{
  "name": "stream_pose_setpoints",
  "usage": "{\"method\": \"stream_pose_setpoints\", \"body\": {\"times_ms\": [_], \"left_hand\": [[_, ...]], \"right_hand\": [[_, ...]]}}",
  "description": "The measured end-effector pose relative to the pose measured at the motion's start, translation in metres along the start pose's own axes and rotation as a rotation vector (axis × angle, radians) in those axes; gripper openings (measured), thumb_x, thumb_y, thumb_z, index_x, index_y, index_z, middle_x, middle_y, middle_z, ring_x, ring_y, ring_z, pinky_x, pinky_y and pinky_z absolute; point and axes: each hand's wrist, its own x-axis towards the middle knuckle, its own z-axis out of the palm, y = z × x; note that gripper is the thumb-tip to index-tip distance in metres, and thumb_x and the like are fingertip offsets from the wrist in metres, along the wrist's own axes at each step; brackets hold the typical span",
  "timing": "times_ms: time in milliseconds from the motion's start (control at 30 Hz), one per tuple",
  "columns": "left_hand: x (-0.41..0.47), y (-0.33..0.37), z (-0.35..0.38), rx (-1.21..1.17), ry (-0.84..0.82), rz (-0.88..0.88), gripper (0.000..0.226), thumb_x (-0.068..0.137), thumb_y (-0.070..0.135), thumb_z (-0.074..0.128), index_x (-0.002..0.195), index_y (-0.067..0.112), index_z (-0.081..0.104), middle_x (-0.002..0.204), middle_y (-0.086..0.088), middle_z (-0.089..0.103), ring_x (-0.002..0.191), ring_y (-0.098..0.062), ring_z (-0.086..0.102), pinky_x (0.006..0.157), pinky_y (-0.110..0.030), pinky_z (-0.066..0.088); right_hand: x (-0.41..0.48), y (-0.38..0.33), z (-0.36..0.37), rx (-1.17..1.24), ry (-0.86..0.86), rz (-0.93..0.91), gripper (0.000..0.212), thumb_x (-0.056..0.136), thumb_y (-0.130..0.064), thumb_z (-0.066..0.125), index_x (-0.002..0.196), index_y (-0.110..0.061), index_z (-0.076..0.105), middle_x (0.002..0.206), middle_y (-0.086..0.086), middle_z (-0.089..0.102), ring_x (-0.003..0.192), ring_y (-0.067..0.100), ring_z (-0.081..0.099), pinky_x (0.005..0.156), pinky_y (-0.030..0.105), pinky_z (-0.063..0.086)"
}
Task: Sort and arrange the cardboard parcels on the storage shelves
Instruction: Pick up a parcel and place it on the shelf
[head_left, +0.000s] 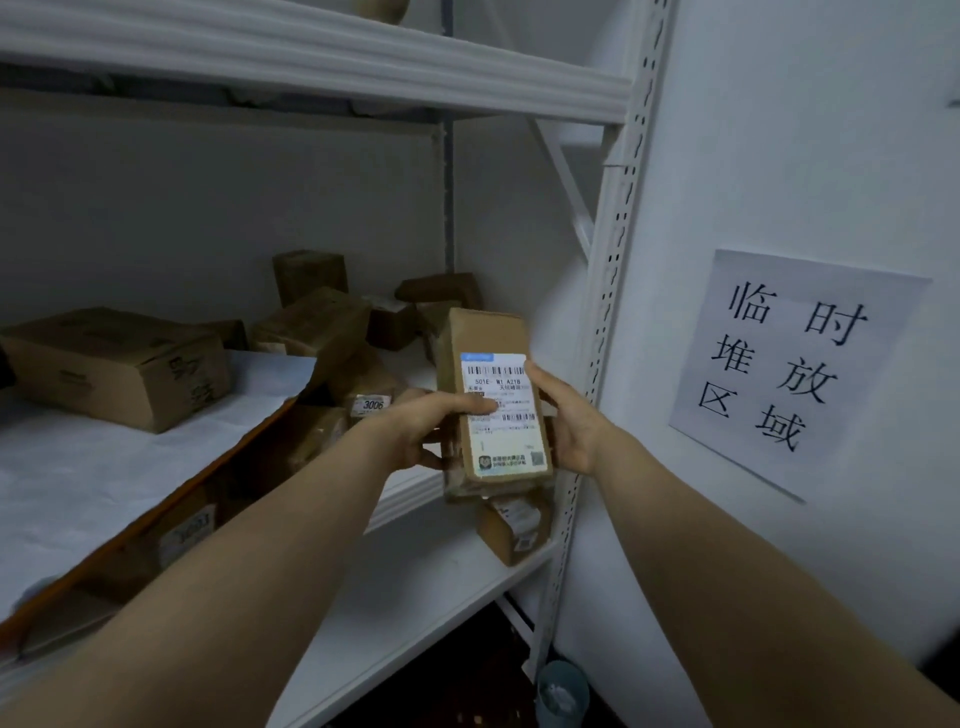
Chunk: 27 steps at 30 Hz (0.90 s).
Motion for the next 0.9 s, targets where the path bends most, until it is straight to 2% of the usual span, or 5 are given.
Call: {"method": "stream_pose_setpoints", "body": {"times_ms": [233,400,567,767,900], "left_hand": [[0.003,-0.007,0.051,-0.075,0.112,-0.117,0.097,0.058,0.049,0.084,0.137,0.018,0.037,0.128,-0.008,0.056,0.115,-0.033,0.054,0.091,-0.054,0.047],[0.041,-0.035,0.086,0.043,0.168,-0.139,0.157,0.010,0.070,0.081,0.143,0.032,0.006,0.137,-0.007,0.044,0.123,-0.033,0.049,0.095,-0.055,0.045],[0.023,-0.046,0.113,0.110,-0.141,-0.023,0.085,0.053,0.059,0.077,0.127,0.025,0.054,0.125,0.000,0.061,0.111,-0.023,0.060,0.100,-0.045,0.046],[-0.005,-0.058,0.111,0.382,-0.049,-0.131,0.052,0.086,0.024,0.066,0.130,0.003,0.049,0.128,-0.010,0.054,0.118,-0.027,0.051,0.079,-0.028,0.038],[0.008,-0.077,0.103,0.489,-0.007,-0.181,0.047,0.089,0.014,0.060,0.130,-0.004,0.046,0.127,-0.011,0.052,0.114,-0.027,0.052,0.084,-0.032,0.044]], "right_hand": [[-0.040,0.030,-0.030,-0.366,0.031,-0.059,0.057,0.074,-0.036,0.080,0.121,-0.025,0.049,0.108,-0.006,0.065,0.095,0.010,0.062,0.068,0.027,0.051],[-0.059,0.044,-0.053,-0.636,0.053,0.003,0.052,0.071,-0.026,0.084,0.115,-0.032,0.057,0.110,-0.006,0.067,0.099,0.012,0.063,0.076,0.030,0.053],[-0.075,0.073,-0.081,-0.503,0.249,0.099,0.042,0.072,-0.025,0.077,0.110,-0.015,0.064,0.105,0.008,0.067,0.086,0.016,0.063,0.074,0.026,0.053],[-0.067,0.106,-0.089,-0.438,0.411,0.243,0.045,0.071,-0.033,0.080,0.102,-0.014,0.052,0.103,0.007,0.059,0.093,0.023,0.059,0.078,0.032,0.053],[-0.044,0.129,-0.081,-0.765,0.396,0.407,0.075,0.049,-0.058,0.074,0.111,-0.019,0.056,0.111,0.006,0.058,0.108,0.025,0.053,0.096,0.033,0.044]]}}
